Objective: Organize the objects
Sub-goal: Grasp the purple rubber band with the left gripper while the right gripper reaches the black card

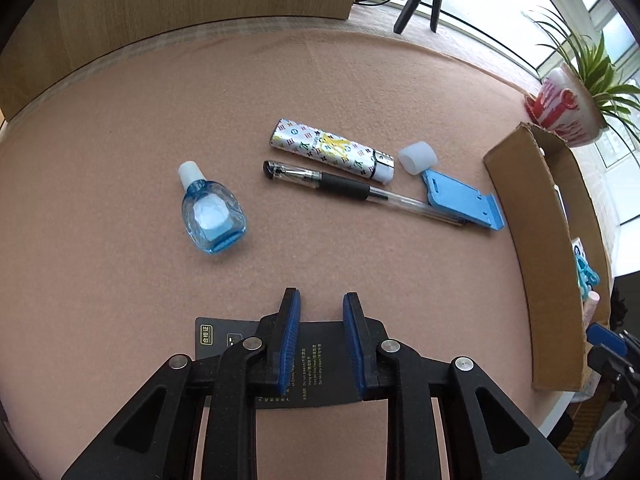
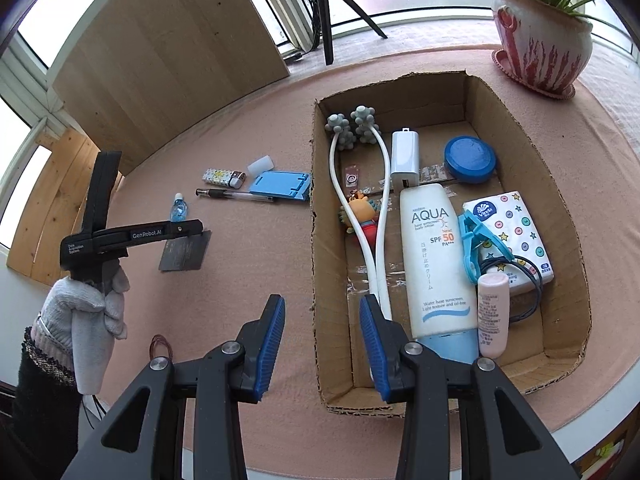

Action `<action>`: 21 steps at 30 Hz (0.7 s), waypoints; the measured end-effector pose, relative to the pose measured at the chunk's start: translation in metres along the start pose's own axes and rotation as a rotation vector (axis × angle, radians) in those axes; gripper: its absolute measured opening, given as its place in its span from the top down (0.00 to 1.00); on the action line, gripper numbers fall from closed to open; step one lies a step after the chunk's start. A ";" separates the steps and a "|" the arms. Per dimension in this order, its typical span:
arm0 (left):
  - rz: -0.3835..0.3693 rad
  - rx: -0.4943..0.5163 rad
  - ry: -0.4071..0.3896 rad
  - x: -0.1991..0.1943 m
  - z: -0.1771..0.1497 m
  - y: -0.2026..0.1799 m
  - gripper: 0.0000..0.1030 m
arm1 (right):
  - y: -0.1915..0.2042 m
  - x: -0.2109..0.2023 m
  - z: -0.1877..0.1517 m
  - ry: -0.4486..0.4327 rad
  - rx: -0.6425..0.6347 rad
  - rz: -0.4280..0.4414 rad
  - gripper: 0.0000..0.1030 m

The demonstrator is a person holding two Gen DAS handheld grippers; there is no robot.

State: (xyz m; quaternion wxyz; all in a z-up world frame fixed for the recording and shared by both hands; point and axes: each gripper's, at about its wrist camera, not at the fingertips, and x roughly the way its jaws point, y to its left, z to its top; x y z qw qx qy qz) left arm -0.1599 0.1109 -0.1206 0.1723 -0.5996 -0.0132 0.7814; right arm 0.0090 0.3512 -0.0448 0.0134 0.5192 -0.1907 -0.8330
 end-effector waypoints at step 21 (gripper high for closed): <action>-0.004 -0.169 -0.103 -0.075 -0.106 0.050 0.77 | 0.067 0.003 0.011 -0.061 -0.249 -0.080 0.50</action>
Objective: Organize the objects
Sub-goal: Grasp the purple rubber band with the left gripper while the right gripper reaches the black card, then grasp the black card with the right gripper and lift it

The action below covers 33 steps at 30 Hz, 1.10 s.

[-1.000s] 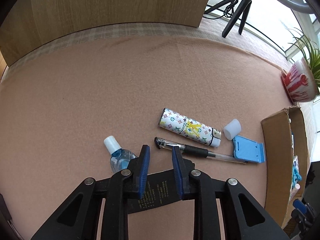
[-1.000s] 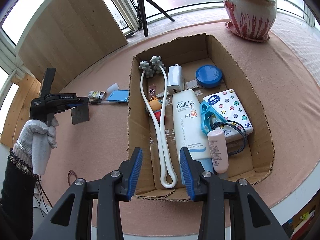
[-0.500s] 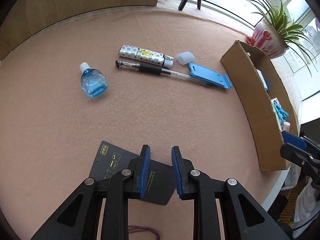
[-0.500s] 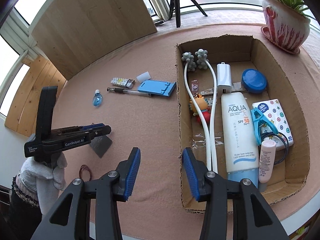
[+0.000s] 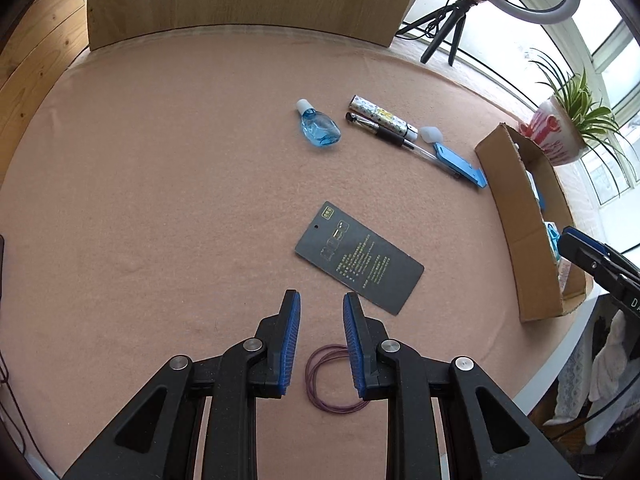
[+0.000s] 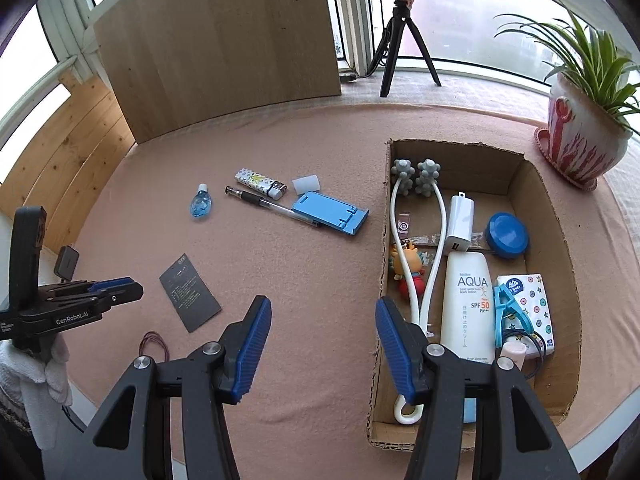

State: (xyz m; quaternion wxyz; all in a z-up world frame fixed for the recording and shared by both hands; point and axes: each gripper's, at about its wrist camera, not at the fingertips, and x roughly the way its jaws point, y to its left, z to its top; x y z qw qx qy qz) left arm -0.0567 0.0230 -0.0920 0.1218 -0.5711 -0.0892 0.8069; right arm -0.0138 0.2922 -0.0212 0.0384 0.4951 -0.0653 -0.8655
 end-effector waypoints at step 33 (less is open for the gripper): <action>0.142 -0.132 -0.022 -0.010 -0.054 0.058 0.96 | 0.158 0.139 0.011 0.307 -0.570 0.137 0.35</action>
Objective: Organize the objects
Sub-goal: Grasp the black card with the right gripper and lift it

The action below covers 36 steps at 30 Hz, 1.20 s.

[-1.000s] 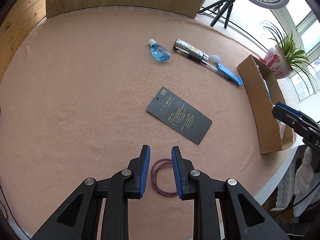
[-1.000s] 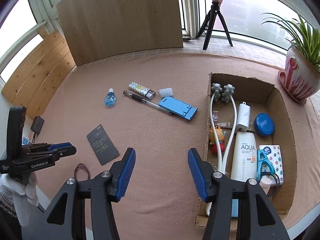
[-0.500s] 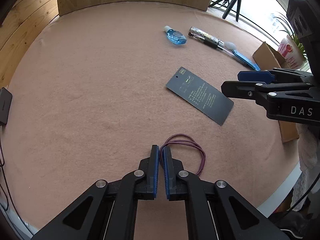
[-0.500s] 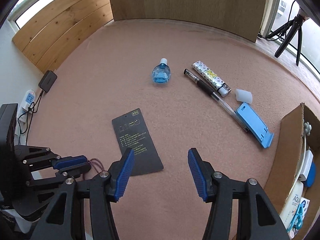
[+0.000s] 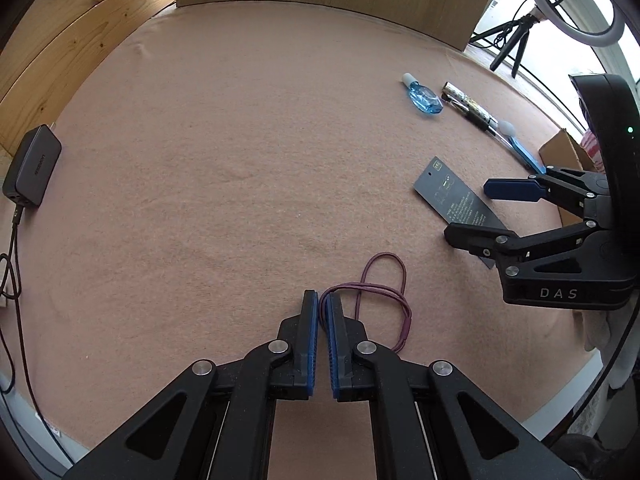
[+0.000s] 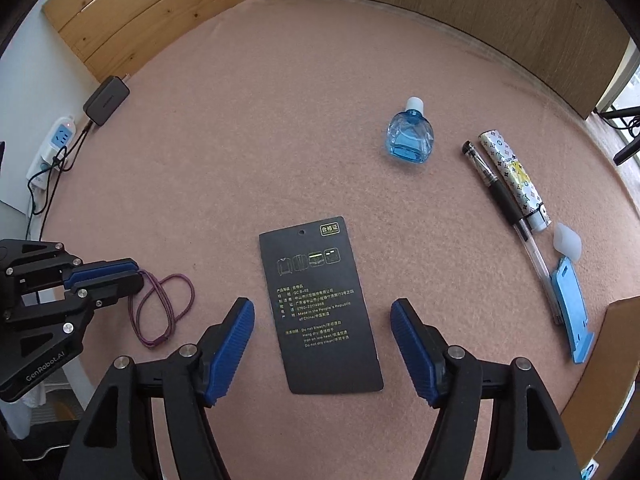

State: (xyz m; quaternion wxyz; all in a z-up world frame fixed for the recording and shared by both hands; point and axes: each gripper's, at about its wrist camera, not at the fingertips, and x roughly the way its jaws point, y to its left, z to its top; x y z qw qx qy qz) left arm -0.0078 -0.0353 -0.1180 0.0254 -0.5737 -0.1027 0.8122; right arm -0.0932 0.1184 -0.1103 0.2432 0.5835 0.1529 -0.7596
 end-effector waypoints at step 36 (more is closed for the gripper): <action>-0.144 -0.016 -0.040 -0.025 0.004 -0.019 0.97 | -0.039 -0.052 -0.061 -0.147 0.255 -0.041 0.54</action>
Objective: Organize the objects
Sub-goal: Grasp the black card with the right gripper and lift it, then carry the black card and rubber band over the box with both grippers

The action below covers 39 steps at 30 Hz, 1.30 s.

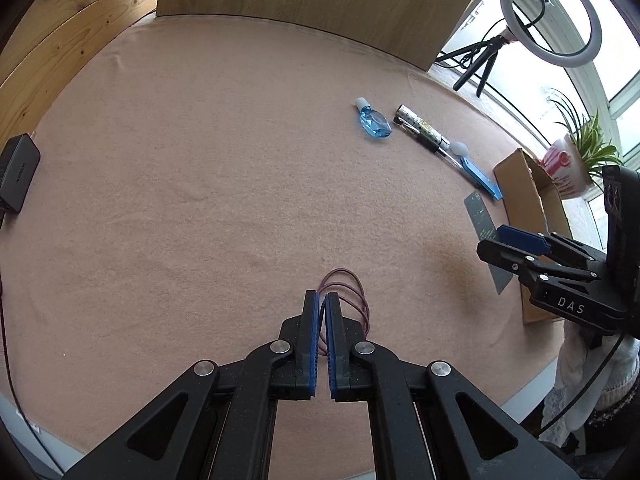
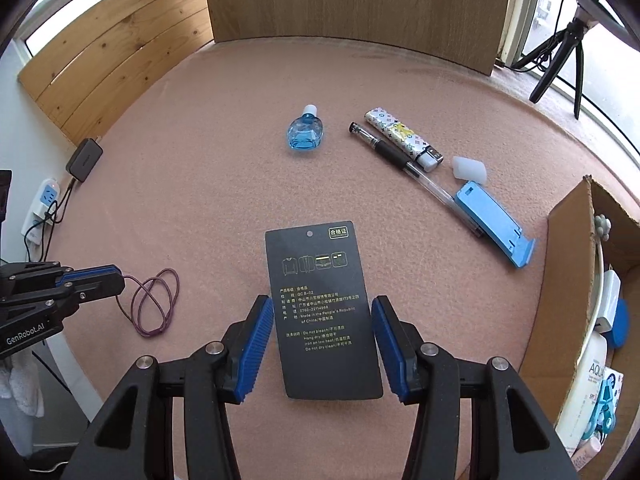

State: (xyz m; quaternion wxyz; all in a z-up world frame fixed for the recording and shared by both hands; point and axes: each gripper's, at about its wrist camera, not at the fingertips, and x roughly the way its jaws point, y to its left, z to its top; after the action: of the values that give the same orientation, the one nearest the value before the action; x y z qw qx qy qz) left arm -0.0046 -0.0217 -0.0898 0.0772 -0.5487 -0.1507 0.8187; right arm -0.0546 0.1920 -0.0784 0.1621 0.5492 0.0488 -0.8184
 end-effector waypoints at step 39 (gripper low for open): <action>0.114 0.162 0.096 0.035 0.013 -0.016 0.84 | -0.069 -0.101 -0.041 -0.192 0.198 -0.055 0.54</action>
State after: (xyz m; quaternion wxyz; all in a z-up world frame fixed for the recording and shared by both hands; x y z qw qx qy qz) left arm -0.0304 0.0015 -0.1103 0.0819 -0.5870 -0.0487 0.8040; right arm -0.0054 0.2893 -0.0093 0.0885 0.4801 -0.0330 -0.8721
